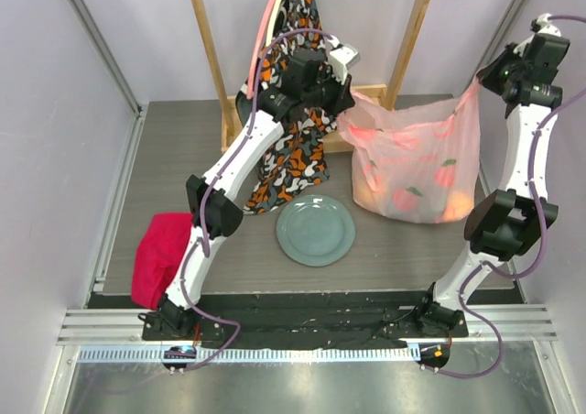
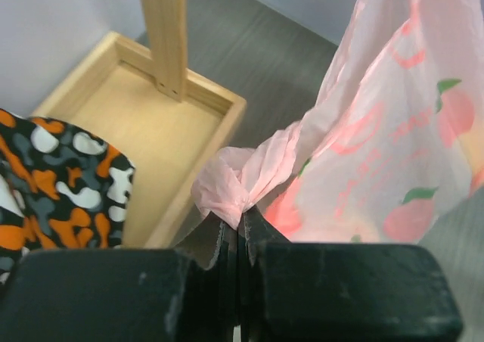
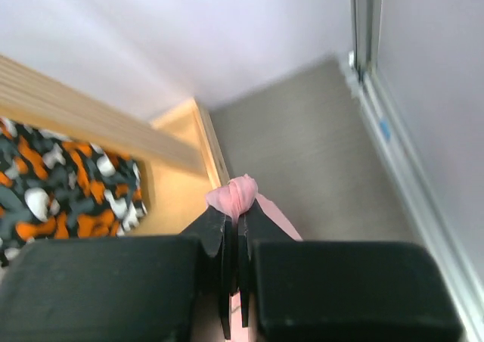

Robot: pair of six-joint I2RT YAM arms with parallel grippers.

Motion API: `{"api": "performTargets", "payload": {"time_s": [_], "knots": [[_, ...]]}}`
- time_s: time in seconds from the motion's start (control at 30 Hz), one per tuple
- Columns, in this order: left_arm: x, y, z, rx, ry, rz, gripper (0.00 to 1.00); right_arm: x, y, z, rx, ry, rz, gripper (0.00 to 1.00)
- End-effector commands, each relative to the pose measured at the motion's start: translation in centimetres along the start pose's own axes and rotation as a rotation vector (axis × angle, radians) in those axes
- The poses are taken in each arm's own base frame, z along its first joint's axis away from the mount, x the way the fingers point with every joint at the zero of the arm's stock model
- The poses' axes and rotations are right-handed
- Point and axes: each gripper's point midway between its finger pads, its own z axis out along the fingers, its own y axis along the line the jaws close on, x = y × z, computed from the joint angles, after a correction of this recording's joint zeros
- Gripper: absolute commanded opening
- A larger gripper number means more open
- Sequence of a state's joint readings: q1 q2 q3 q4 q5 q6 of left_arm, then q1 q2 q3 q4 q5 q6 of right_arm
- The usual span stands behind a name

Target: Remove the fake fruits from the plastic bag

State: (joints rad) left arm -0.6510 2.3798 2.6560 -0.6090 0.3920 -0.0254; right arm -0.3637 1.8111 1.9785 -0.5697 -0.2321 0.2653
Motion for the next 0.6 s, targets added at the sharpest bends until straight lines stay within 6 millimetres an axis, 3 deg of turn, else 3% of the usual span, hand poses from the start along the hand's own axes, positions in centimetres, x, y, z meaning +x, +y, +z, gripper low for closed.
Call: {"api": "performTargets", "payload": {"time_s": [0.0,0.07,0.1,0.13,0.17,0.2,0.23,0.27,0.3,0.33,0.37,0.4,0.43,0.47,0.53,0.57], "knots": [[-10.5,-1.2,-4.4,-0.018,-0.286,0.139,0.00,-14.8,6.1,-9.4,-0.119,-0.470,-0.102,0.01],[-12.7,-2.1,-5.7,-0.025,-0.340,0.203,0.00,-15.7,6.7,-10.7,-0.140,-0.525,-0.101,0.01],[-13.9,-2.6,-6.9,-0.031,-0.364,0.232,0.00,-16.6,7.8,-13.6,-0.164,-0.581,-0.113,0.01],[-14.5,-3.0,-7.2,-0.031,-0.387,0.262,0.00,-15.2,7.3,-13.0,-0.161,-0.556,-0.107,0.01],[-14.8,-3.7,-7.5,-0.027,-0.397,0.300,0.00,-15.4,7.7,-14.2,-0.172,-0.595,-0.131,0.01],[-16.1,-4.8,-9.1,-0.020,-0.428,0.339,0.00,-14.9,7.8,-14.8,-0.182,-0.600,-0.144,0.01],[-13.5,-4.8,-7.7,-0.008,-0.356,0.344,0.00,-14.6,8.5,-17.3,-0.193,-0.630,-0.164,0.01],[-12.6,-5.5,-7.5,0.004,-0.325,0.386,0.00,-11.8,7.0,-15.6,-0.165,-0.563,-0.181,0.01],[-11.5,-5.8,-7.6,0.014,-0.289,0.383,0.00,-10.3,6.4,-15.5,-0.148,-0.538,-0.194,0.01],[-9.4,-6.1,-7.1,0.043,-0.228,0.361,0.00,-7.0,5.2,-15.3,-0.121,-0.482,-0.199,0.01],[-6.0,-6.1,-6.0,0.071,-0.144,0.313,0.00,-4.8,4.1,-15.0,-0.092,-0.437,-0.210,0.01],[-4.3,-6.3,-5.8,0.085,-0.100,0.283,0.00,-2.7,3.2,-15.1,-0.065,-0.406,-0.233,0.01],[-2.7,-6.6,-6.0,0.107,-0.049,0.246,0.00,1.5,1.9,-15.0,-0.045,-0.334,-0.244,0.01],[0.1,-6.7,-5.6,0.125,0.020,0.202,0.00,4.1,1.0,-15.1,-0.027,-0.268,-0.250,0.01],[2.5,-8.2,-6.4,0.182,0.098,0.109,0.00,9.1,-0.9,-14.7,0.016,-0.115,-0.254,0.01],[4.7,-8.7,-6.5,0.192,0.151,0.066,0.00,12.2,-2.1,-14.8,0.050,0.006,-0.233,0.01]]}}
